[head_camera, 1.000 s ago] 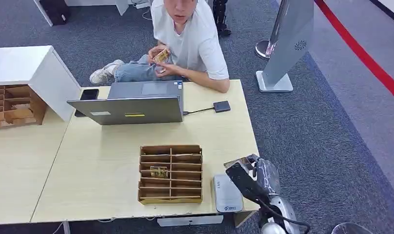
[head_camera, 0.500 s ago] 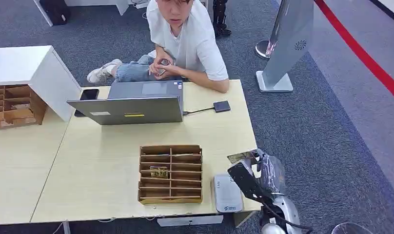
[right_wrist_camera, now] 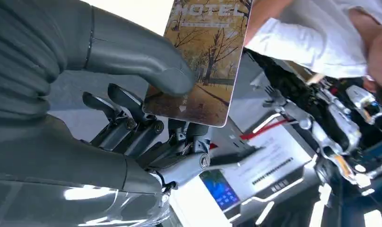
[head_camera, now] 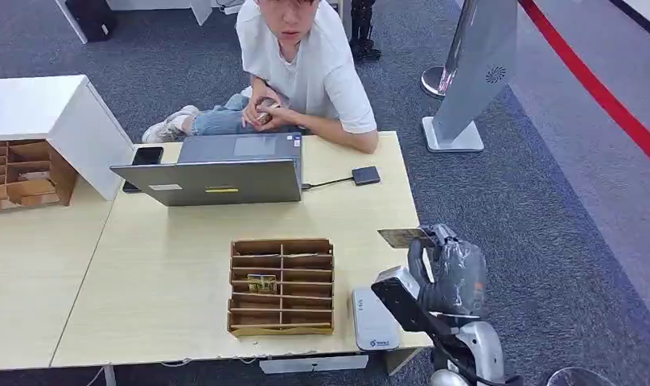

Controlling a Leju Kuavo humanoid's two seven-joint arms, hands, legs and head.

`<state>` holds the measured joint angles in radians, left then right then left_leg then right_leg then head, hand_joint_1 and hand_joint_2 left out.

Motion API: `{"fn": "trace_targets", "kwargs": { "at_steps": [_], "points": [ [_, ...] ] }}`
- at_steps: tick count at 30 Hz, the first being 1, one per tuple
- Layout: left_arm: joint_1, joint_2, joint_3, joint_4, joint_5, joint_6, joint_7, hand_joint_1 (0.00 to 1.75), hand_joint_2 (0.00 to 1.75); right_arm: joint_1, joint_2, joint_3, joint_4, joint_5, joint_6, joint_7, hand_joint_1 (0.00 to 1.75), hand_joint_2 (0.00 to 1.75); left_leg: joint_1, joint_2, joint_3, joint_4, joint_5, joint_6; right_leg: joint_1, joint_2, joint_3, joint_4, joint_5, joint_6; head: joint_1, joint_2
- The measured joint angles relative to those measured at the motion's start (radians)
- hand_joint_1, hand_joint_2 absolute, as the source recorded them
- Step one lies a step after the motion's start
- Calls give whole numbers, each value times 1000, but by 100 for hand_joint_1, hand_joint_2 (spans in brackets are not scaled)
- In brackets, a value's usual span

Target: Pass the card to the sensor for recognition and then transmit it.

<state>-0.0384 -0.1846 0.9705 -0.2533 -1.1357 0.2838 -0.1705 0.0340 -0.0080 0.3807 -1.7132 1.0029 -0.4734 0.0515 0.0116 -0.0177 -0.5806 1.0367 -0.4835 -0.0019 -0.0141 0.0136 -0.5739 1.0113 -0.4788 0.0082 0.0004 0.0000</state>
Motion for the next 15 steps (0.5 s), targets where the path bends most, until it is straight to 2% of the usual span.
{"fn": "trace_targets", "kwargs": {
  "at_steps": [7,15],
  "points": [
    [-1,0,0,0,-14,-1,-2,0,0,-50,1,43,-11,45,-14,-11,175,175,0,0,0,0,0,0,0,0,0,0,0,0,0,0],
    [-3,0,0,0,-29,-4,-2,0,0,-108,5,93,-11,87,2,-8,175,175,0,0,0,0,0,0,0,0,0,0,0,0,0,0]
  ]
}}
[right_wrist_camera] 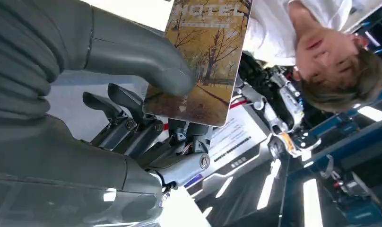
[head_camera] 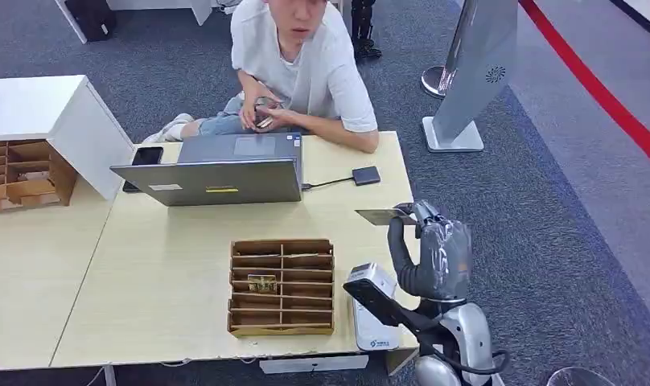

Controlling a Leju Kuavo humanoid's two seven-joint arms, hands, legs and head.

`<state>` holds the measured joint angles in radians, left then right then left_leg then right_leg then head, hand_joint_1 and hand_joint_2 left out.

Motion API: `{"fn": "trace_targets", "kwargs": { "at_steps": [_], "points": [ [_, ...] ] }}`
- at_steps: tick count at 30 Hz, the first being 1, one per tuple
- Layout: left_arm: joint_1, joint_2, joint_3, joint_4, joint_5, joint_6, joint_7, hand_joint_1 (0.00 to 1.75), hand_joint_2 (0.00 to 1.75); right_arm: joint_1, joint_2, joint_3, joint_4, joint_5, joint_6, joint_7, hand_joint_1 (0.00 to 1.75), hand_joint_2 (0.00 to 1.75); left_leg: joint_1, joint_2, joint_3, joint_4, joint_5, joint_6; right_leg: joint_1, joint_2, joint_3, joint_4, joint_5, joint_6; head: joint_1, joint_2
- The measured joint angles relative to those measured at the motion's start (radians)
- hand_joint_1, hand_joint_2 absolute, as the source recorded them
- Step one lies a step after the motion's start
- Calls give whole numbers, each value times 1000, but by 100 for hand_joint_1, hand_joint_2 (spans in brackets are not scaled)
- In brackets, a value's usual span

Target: Pass the card to the sensor for recognition and then transmit it.

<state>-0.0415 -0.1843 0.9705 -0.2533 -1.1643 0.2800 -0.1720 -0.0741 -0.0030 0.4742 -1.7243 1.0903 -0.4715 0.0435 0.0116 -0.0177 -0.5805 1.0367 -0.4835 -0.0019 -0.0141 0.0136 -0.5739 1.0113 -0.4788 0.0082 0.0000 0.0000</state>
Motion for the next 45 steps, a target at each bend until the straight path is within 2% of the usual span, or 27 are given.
{"fn": "trace_targets", "kwargs": {
  "at_steps": [14,30,31,32,37,38,42,45],
  "points": [
    [-19,0,-2,0,-30,-11,20,0,0,-116,4,87,65,96,47,53,175,175,0,0,0,0,0,0,0,0,0,0,0,0,0,0],
    [-32,0,-5,0,-47,-14,32,0,0,-177,26,145,143,137,72,70,175,175,0,0,0,0,0,0,0,0,0,0,0,0,0,0],
    [-32,0,-5,0,-47,-14,32,0,0,-179,28,148,145,137,73,70,122,175,0,0,0,0,0,0,0,0,0,0,0,0,0,0],
    [-32,0,-5,0,-48,-14,32,0,0,-181,29,151,147,137,74,70,3,175,0,0,0,0,0,0,0,0,0,0,0,0,0,0],
    [-32,0,-9,0,-47,-14,32,0,0,-187,33,168,157,127,79,79,0,175,0,0,0,0,0,0,0,0,0,0,0,0,0,0],
    [-32,0,-10,0,-47,-14,32,0,0,-187,34,170,159,124,82,81,0,0,0,0,0,0,0,0,0,0,0,0,0,0,0,0],
    [-32,0,-10,0,-44,-14,32,0,0,-187,34,177,159,100,88,79,0,0,0,0,0,0,0,0,0,0,0,0,0,0,0,0],
    [-32,0,-10,0,-40,-13,30,0,0,-184,34,181,157,74,83,51,0,0,0,0,0,0,0,0,0,0,0,0,0,0,0,0]
  ]
}}
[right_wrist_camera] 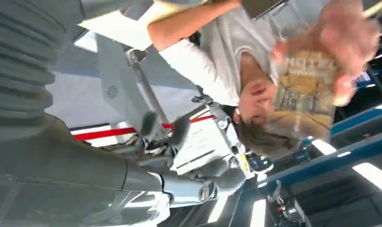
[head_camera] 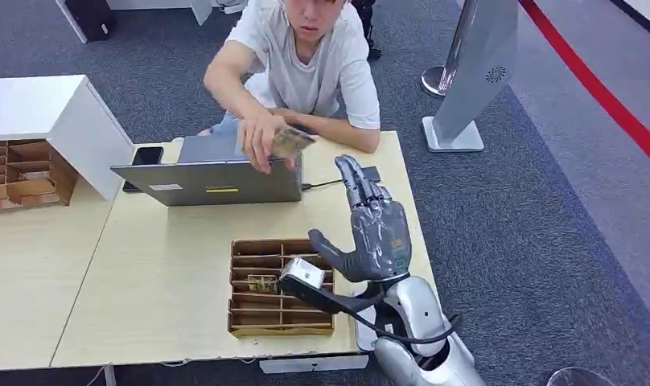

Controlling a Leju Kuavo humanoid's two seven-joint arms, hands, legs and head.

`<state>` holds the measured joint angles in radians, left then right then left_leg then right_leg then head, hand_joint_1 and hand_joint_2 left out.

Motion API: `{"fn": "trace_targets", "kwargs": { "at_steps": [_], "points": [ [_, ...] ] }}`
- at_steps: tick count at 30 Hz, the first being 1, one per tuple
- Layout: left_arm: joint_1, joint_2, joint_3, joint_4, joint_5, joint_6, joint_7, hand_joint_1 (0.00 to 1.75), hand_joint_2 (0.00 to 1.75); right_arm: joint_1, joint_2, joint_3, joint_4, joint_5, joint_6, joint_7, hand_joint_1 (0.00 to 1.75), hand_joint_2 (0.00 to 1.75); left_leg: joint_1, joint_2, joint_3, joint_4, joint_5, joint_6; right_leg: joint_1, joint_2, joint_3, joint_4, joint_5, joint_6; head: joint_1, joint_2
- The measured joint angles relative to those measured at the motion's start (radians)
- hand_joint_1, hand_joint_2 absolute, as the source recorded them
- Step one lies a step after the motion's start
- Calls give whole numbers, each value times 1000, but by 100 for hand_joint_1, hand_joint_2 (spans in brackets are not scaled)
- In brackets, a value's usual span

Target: Pass the card to the sensor for recognition and then transmit it.

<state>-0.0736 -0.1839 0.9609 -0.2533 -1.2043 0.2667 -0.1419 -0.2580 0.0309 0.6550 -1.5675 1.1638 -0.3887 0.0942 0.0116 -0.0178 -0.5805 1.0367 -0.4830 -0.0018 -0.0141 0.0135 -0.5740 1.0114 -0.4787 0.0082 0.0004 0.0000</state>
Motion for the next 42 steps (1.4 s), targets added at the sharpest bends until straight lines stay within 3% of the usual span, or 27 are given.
{"fn": "trace_targets", "kwargs": {
  "at_steps": [1,14,34,42],
  "points": [
    [0,0,0,0,2,0,-2,0,0,4,0,4,-4,-11,-3,-13,0,175,0,0,0,0,0,0,0,0,0,0,0,0,0,0],
    [1,0,0,0,14,6,-9,0,0,40,-8,55,-41,-56,-5,-56,0,175,0,0,0,0,0,0,0,0,0,0,0,0,0,0],
    [-2,0,-2,0,11,8,5,0,0,-6,-19,180,17,-64,171,-30,0,175,0,0,0,0,0,0,0,0,0,0,0,0,0,0],
    [-3,0,-2,0,11,5,7,0,0,-21,-20,204,43,-66,175,-24,0,175,0,0,0,0,0,0,0,0,0,0,0,0,0,0]
  ]
}}
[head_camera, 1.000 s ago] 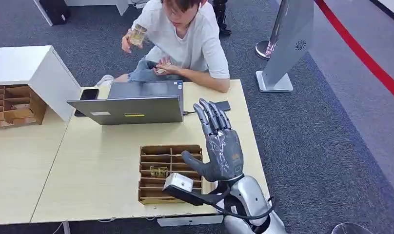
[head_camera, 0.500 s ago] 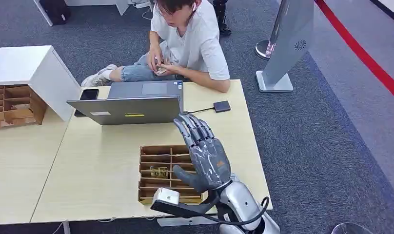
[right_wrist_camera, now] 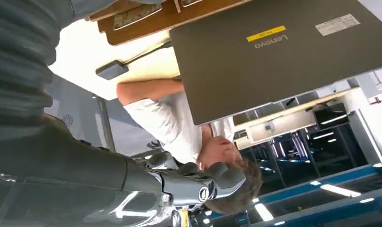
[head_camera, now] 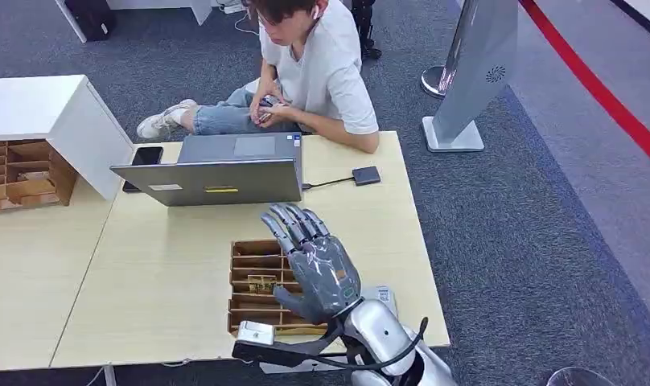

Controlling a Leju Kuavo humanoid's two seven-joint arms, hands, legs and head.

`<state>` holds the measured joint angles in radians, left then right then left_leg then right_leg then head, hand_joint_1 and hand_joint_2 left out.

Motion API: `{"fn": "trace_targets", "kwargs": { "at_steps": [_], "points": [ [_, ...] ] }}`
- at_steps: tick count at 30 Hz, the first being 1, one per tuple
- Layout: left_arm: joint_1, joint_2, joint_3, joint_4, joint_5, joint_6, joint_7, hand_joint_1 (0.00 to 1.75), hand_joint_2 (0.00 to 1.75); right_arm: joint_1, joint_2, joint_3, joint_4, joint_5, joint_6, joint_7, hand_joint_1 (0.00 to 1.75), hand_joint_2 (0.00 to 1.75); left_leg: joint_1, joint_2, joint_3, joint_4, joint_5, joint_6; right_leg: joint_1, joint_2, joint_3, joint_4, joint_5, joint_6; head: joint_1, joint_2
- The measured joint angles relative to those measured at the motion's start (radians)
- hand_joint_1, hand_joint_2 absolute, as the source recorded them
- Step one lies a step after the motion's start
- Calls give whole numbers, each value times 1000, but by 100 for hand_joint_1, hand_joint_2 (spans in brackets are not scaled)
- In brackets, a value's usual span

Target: Pass the card to the sensor for recognition and then transmit it.

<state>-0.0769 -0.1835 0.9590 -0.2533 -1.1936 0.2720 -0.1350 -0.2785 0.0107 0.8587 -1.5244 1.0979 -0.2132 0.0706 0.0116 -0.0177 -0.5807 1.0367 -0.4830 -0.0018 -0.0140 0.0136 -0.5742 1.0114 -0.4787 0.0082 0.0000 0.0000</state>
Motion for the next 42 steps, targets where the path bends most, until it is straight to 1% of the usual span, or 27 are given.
{"fn": "trace_targets", "kwargs": {
  "at_steps": [14,18,23,26,28,29,33,34,35,36,37,42],
  "points": [
    [0,0,0,0,0,0,0,0,0,-3,0,9,13,0,4,2,0,175,0,0,0,0,0,0,0,0,0,0,0,0,0,0],
    [-1,0,-6,0,-7,0,12,0,0,-15,0,19,27,9,30,28,0,175,0,0,0,0,0,0,0,0,0,0,0,0,0,0],
    [-10,-1,-20,0,-15,5,18,0,0,-31,0,30,62,47,32,78,0,175,0,0,0,0,0,0,0,0,0,0,0,0,0,0],
    [-18,-5,-29,0,-17,11,18,0,0,-33,0,31,84,58,32,92,17,175,0,0,0,0,0,0,0,0,0,0,0,0,0,0],
    [-20,-7,-36,0,-18,11,19,0,0,-34,0,31,95,65,32,97,14,175,0,0,0,0,0,0,0,0,0,0,0,0,0,0],
    [-20,-8,-39,0,-18,11,19,0,0,-34,0,31,98,66,32,97,9,175,0,0,0,0,0,0,0,0,0,0,0,0,0,0],
    [-23,-10,-45,0,-25,11,26,0,0,-35,0,31,122,73,34,107,17,175,0,0,0,0,0,0,0,0,0,0,0,0,0,0],
    [-25,-10,-50,0,-27,11,27,0,0,-36,0,31,134,75,35,111,24,175,0,0,0,0,0,0,0,0,0,0,0,0,0,0],
    [-27,-11,-52,0,-28,11,28,0,0,-38,0,30,147,77,34,116,35,175,0,0,0,0,0,0,0,0,0,0,0,0,0,0],
    [-28,-11,-53,0,-28,11,28,0,0,-40,0,29,160,78,31,117,35,175,0,0,0,0,0,0,0,0,0,0,0,0,0,0],
    [-30,-11,-56,0,-28,11,29,0,0,-42,2,26,173,78,28,117,30,175,0,0,0,0,0,0,0,0,0,0,0,0,0,0],
    [-32,-15,-67,0,-27,13,35,0,0,-47,8,6,212,78,27,117,28,175,0,0,0,0,0,0,0,0,0,0,0,0,0,0]
  ]
}}
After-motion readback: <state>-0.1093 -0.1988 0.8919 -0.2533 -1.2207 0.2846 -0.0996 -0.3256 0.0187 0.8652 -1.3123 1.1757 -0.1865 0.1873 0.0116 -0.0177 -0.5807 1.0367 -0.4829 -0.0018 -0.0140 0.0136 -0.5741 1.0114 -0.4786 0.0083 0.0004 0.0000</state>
